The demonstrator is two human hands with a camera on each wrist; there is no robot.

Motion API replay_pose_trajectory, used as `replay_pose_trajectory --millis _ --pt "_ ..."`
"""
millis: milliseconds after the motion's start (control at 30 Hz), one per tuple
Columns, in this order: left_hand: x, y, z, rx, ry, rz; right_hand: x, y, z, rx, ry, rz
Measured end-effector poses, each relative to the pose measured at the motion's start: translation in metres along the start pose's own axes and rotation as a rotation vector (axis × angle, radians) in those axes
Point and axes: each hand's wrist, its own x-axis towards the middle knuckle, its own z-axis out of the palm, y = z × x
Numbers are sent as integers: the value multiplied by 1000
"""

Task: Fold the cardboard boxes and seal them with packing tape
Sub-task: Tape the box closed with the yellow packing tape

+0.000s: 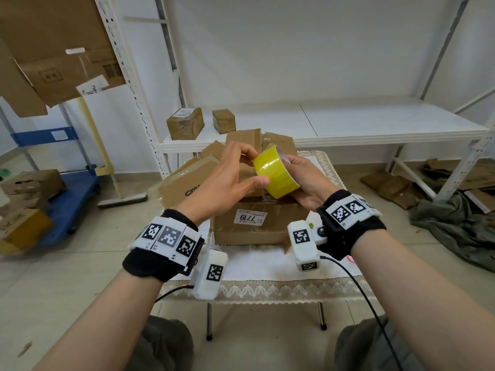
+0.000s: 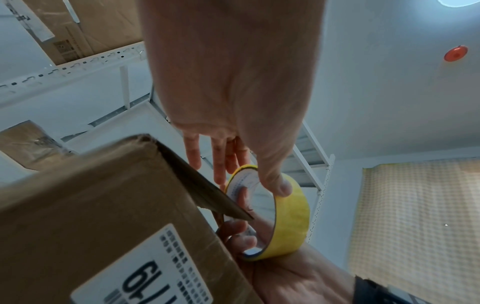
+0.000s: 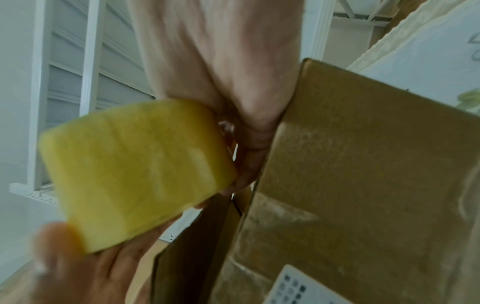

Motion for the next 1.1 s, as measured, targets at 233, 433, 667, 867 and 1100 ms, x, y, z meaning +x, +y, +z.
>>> replay_pose_trajectory --millis 233,433,667,867,1100 --pt "0 0 0 22 -8 -1 -1 0 -1 14 -12 0" --pt "0 2 3 11 -25 -13 -2 0 -1 10 -18 -17" --pt "0 -2 9 -121 -78 -53 -3 1 -3 5 7 -32" --pt "2 1 8 -111 -76 -44 -2 1 -4 5 12 -28" --pt "6 14 -21 -80 101 -65 1 2 -4 -30 -25 -11"
